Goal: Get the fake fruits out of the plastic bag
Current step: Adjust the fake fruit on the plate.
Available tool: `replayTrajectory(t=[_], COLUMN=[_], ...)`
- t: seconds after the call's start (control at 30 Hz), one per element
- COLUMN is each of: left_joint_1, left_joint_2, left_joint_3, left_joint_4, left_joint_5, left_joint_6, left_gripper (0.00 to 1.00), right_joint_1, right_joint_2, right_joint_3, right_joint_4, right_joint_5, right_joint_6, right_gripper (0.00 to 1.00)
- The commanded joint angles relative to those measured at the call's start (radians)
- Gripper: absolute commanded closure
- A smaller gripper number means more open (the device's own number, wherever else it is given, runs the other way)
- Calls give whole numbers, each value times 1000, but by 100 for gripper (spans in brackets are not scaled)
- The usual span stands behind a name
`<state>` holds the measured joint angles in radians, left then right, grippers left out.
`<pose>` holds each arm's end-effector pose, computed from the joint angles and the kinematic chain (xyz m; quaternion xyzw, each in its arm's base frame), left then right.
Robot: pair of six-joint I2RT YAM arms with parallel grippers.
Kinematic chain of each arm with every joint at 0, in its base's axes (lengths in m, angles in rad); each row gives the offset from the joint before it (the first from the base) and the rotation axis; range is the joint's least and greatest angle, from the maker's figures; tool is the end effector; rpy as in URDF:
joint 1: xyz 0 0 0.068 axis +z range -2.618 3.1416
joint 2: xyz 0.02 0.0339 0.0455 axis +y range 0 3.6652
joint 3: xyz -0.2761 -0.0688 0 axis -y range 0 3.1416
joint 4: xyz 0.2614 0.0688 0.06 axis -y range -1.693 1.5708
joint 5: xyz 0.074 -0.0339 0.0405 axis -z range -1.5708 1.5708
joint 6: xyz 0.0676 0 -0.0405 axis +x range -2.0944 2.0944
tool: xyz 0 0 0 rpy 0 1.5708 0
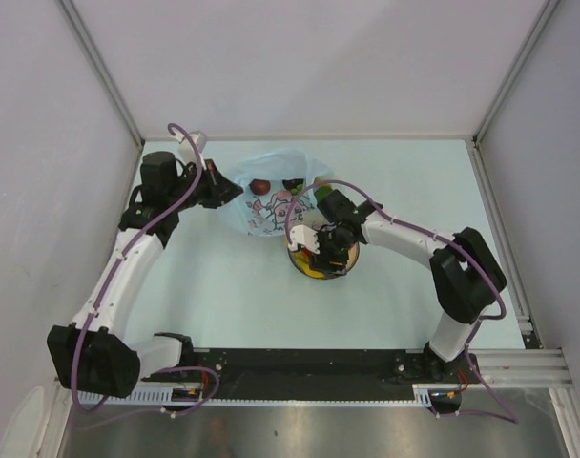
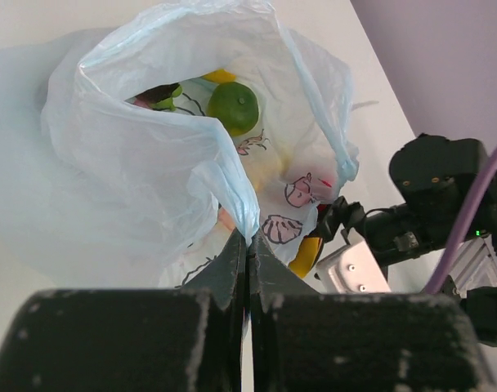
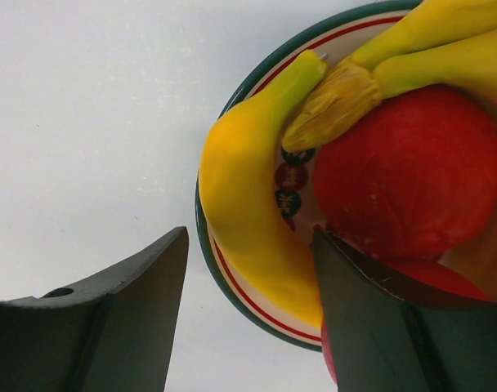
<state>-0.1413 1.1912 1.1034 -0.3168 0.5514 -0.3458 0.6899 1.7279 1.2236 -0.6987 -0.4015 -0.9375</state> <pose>0.2963 -0.0779 0.3550 0.0671 0.8143 -0.3483 0.4594 0.2686 0.2559 0.1853 -0.7253 0.6352 0.1724 0.2020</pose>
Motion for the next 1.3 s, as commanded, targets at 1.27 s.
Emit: replayTrajectory(t=[1.27], left_joint_1=[8], left_joint_2=[-45], left_joint_3=[-24], left_joint_4=[42], left_joint_5=[7], left_joint_6=[-12], left_gripper=[100], right_joint_1=[33], right_joint_2=[71], right_joint_3=[126], right_joint_4=[39], right_joint_5=[-27], right_joint_6=[517], right_gripper=[75])
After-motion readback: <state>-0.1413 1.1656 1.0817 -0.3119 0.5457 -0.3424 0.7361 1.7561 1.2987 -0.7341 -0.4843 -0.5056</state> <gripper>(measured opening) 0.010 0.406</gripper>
